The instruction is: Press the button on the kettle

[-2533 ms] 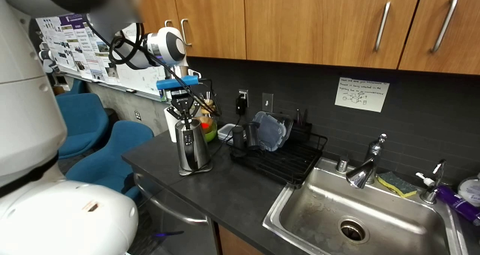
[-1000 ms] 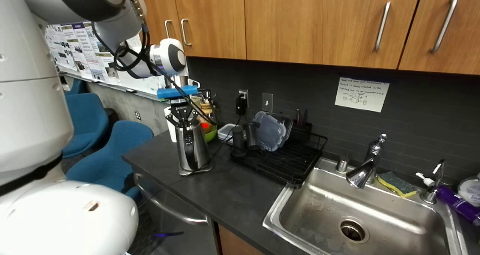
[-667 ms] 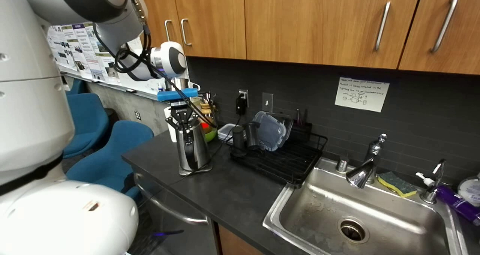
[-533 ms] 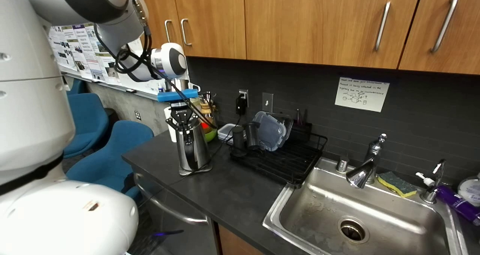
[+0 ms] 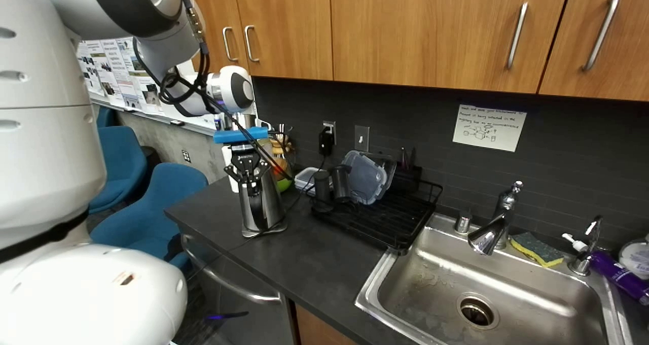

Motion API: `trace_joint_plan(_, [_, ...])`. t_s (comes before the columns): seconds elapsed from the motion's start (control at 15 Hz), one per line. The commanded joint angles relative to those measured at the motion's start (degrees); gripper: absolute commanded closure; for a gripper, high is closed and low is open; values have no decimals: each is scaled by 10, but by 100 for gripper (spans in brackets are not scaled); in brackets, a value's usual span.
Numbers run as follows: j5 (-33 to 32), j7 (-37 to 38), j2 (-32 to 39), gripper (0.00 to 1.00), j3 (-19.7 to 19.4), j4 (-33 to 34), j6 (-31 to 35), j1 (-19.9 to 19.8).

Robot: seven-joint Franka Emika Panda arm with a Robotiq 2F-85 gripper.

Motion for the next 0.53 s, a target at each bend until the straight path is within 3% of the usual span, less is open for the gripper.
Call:
trace_joint_plan(0.0, [2, 6, 6, 100, 1, 3, 7, 7])
trace_joint_plan(0.47, [-1, 2, 11, 100, 1, 4, 21, 9])
